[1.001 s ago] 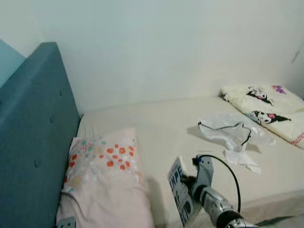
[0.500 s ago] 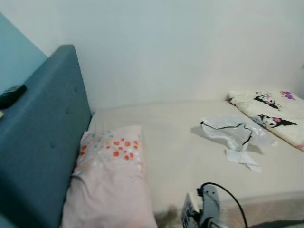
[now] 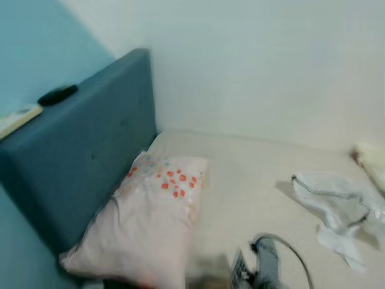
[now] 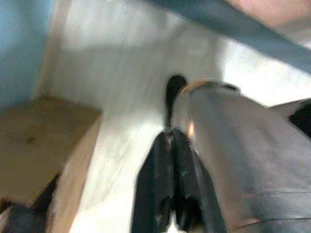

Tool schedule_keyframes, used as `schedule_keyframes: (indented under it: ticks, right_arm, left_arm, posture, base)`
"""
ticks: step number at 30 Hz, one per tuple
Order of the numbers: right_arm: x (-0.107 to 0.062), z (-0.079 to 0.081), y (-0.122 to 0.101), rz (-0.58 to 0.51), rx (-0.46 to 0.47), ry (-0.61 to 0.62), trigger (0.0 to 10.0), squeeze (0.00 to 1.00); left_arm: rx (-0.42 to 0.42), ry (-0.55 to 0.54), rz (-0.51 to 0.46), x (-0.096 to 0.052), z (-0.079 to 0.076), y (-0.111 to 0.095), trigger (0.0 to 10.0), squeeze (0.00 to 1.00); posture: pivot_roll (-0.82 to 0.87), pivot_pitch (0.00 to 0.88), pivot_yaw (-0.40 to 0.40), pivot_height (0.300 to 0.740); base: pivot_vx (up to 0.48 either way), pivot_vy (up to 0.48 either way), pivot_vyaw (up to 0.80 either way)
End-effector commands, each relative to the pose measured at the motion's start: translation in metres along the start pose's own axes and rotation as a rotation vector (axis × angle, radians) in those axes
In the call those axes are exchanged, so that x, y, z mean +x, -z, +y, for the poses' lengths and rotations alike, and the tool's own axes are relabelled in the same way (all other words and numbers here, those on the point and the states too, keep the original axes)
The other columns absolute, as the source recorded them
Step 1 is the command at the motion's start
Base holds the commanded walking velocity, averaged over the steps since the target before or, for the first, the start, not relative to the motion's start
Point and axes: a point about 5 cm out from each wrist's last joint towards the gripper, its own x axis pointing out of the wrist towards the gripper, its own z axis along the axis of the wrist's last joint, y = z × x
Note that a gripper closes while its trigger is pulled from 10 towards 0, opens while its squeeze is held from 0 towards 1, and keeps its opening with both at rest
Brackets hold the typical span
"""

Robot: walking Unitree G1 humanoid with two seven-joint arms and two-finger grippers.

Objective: Clean up the room

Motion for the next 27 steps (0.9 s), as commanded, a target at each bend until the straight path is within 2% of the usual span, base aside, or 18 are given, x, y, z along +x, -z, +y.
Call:
schedule_keyframes:
  ticks: [1,6,11,14,15,16,18,19,20,23,27]
  right_arm:
    - [0.0,-0.006,-0.019,-0.077,-0.011,0.013,10.0,0.0]
    - [0.001,-0.001,-0.033,-0.123,-0.078,-0.014,10.0,0.0]
    - [0.001,0.008,-0.05,-0.171,-0.134,-0.069,10.0,0.0]
    - [0.001,0.022,-0.058,-0.195,-0.208,-0.186,10.0,0.0]
    - [0.001,0.022,-0.058,-0.195,-0.208,-0.186,10.0,0.0]
    - [0.001,0.031,-0.061,-0.2,-0.287,-0.262,10.0,0.0]
    - [0.0,0.034,-0.062,-0.2,-0.321,-0.287,10.0,0.0]
    - [0.0,0.034,-0.064,-0.197,-0.381,-0.29,10.0,0.0]
    - [0.0,0.034,-0.064,-0.197,-0.381,-0.29,10.0,0.0]
    - [-0.001,0.028,-0.07,-0.195,-0.521,-0.253,10.0,0.0]
    - [-0.002,0.019,-0.079,-0.208,-0.576,-0.208,10.0,0.0]
  left_arm:
    - [0.019,0.01,-0.003,0.001,-0.002,-0.003,10.0,0.0]
    - [0.02,0.011,-0.005,0.001,-0.003,-0.004,10.0,0.0]
    - [0.016,0.007,-0.004,0.001,-0.003,-0.005,10.0,0.0]
    - [0.019,0.008,-0.004,0.001,-0.004,-0.005,10.0,0.0]
    - [0.019,0.008,-0.004,0.001,-0.004,-0.005,10.0,0.0]
    - [0.021,0.01,-0.003,0.001,-0.004,-0.004,10.0,0.0]
    - [0.023,0.01,-0.002,0.001,-0.003,-0.004,10.0,0.0]
    - [0.024,0.01,-0.001,0.001,-0.003,-0.003,10.0,0.0]
    - [0.024,0.01,-0.001,0.001,-0.003,-0.003,10.0,0.0]
    - [0.031,0.013,0.006,0.0,-0.003,0.0,10.0,0.0]
    - [0.036,0.026,0.016,-0.001,-0.003,0.006,10.0,0.0]
  posture:
    - [0.01,0.0,-0.045,0.74]
    - [0.01,0.0,-0.043,0.74]
    - [0.0,0.0,-0.043,0.74]
    - [0.0,0.0,-0.041,0.74]
    - [0.0,0.0,-0.041,0.74]
    - [0.0,0.0,-0.04,0.74]
    - [0.0,0.0,-0.04,0.74]
    - [0.0,0.0,-0.04,0.74]
    - [0.0,0.0,-0.04,0.74]
    - [-0.01,0.0,-0.041,0.74]
    - [-0.01,0.0,-0.04,0.74]
  base:
    - [0.0,-0.469,0.76]
    - [0.0,-0.37,0.76]
    - [0.0,0.0,0.76]
    - [0.0,0.0,0.75]
    - [0.0,0.0,0.74]
    - [0.0,0.0,0.74]
    - [0.0,0.0,0.74]
    - [0.0,0.0,0.73]
    - [0.0,0.0,0.73]
    - [0.0,0.0,0.42]
    - [0.0,-0.086,0.0]
